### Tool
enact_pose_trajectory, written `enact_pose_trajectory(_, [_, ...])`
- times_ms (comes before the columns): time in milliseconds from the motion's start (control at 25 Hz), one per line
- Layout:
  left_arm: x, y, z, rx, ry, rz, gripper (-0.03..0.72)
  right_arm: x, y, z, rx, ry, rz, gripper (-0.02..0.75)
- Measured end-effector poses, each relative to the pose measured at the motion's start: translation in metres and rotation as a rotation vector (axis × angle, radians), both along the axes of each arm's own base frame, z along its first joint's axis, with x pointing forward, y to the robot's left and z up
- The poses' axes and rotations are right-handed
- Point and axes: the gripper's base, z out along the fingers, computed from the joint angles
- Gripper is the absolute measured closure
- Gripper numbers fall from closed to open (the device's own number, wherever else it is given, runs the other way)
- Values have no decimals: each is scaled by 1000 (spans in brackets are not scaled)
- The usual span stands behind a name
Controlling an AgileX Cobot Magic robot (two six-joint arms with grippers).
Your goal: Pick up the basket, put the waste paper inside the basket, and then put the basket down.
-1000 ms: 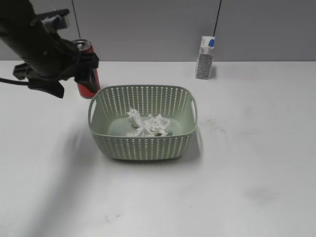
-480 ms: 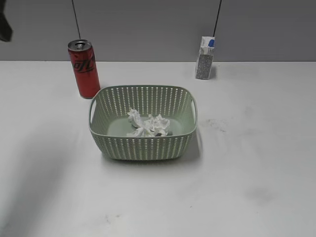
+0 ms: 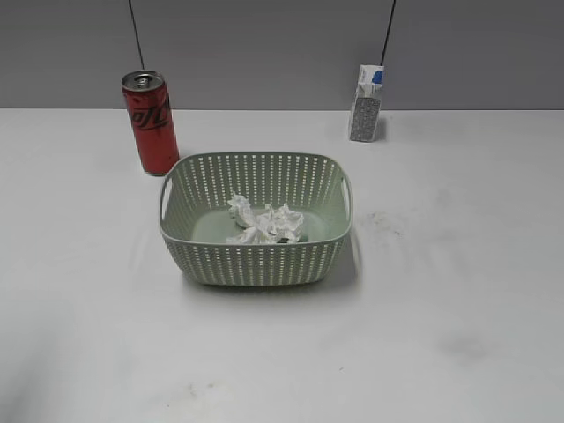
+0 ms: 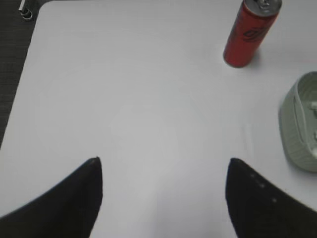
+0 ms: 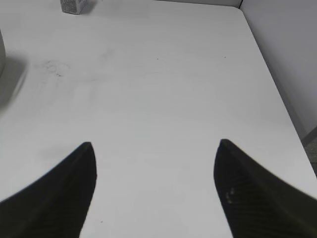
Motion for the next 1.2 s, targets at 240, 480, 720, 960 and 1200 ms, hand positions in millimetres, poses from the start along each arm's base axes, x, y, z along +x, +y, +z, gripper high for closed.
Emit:
enact_pose_trajectory(240, [-61,2,-32,-79,-73,-18,99,0,0,0,0,0,-1,178])
enact_pose_trajectory(480, [-107,7,-69,-97,-139,-23,99,0,0,0,0,0,-1,178])
enact_pose_trajectory(720, [-137,11,-89,-111,-214,-27,99,0,0,0,0,0,-1,178])
enact_pose_trajectory(960, [-164,14,-97,-122,-319,-33,99,0,0,0,0,0,-1,178])
enact_pose_trajectory(1200, [-179,16,-99,-129,-394,-36,100,0,0,0,1,1,-1,178])
